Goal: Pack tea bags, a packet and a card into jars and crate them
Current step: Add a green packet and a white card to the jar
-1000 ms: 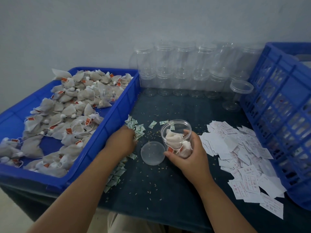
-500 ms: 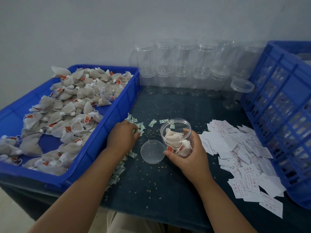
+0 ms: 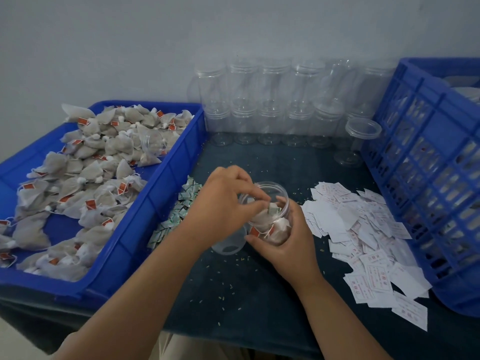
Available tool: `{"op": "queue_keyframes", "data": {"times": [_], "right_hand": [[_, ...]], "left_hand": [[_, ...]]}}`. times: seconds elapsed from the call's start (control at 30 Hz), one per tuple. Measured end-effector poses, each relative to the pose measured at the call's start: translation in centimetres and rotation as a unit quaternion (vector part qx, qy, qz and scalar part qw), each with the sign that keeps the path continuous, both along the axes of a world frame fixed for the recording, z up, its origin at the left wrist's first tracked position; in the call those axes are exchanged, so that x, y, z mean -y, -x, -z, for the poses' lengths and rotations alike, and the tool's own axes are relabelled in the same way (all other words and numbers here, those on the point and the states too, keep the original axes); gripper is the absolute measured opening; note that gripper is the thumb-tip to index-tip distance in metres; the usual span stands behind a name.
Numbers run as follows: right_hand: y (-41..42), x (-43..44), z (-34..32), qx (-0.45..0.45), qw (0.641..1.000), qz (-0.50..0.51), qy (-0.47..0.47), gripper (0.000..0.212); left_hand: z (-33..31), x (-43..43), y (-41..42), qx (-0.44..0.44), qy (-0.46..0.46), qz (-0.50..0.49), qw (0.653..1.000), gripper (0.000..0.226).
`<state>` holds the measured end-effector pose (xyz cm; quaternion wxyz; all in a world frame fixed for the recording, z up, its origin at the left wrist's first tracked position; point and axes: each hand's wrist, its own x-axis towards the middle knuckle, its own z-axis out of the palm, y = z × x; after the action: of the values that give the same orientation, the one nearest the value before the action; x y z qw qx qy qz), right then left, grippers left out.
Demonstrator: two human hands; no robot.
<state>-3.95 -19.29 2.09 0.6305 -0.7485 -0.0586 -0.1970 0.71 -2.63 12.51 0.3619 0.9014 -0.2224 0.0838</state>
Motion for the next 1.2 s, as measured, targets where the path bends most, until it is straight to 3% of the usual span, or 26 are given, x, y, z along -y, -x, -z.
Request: {"op": "queue_keyframes", "data": {"times": [0.17,0.3,0.33,0.43,0.53,0.67,0.8,0.93,1.07,1.2], "right_hand": [[0.2,0.4,-0.2,0.019,1.0,-0.002,-0.011,0.081],[0.0,1.2,-0.5,0.014,0.998,0.039,-0.047,0.08],[-0.1,1.7,-0.7,0.016,0.996,0.071,-0.055,0.079],[-0.5,3.5,-0.8,0.026,0.976,0.196,-0.085,0.081],[-1.2,5.1,-0.7,0.02,0.948,0.297,-0.114,0.091],[-1.7,6.0,-0.4,0.019,0.935,0.328,-0.13,0.087],[-2.2,5.8,0.1,0.012,0.942,0.316,-0.107,0.079],[-2.4,5.6,0.5,0.014,0.954,0.288,-0.084,0.088],[-2.2,5.3,0.5,0.018,0.964,0.251,-0.082,0.09],[-1.9,5.1,0.4,0.024,0.973,0.216,-0.075,0.087]], "left_hand": [[-0.4,1.1,-1.1,-0.12,0.016,-0.067,0.99,0.04],[0.4,2.2,-1.3,-0.137,0.187,-0.103,0.967,0.024],[0.8,2.4,-1.5,-0.129,0.191,-0.115,0.966,0.02],[3.1,3.1,-1.8,-0.135,0.036,-0.069,0.988,0.01],[6.4,4.7,-1.5,-0.134,-0.112,0.02,0.984,0.021],[10.3,6.8,-1.1,-0.058,-0.163,0.006,0.985,0.041],[11.2,7.3,-1.4,0.05,-0.191,-0.015,0.98,0.023],[11.0,7.5,-1.5,0.166,-0.24,0.034,0.956,0.018],[10.0,6.8,-1.4,0.113,-0.141,-0.01,0.984,0.012],[8.3,5.8,-1.8,-0.065,0.062,-0.103,0.991,0.009]]}}
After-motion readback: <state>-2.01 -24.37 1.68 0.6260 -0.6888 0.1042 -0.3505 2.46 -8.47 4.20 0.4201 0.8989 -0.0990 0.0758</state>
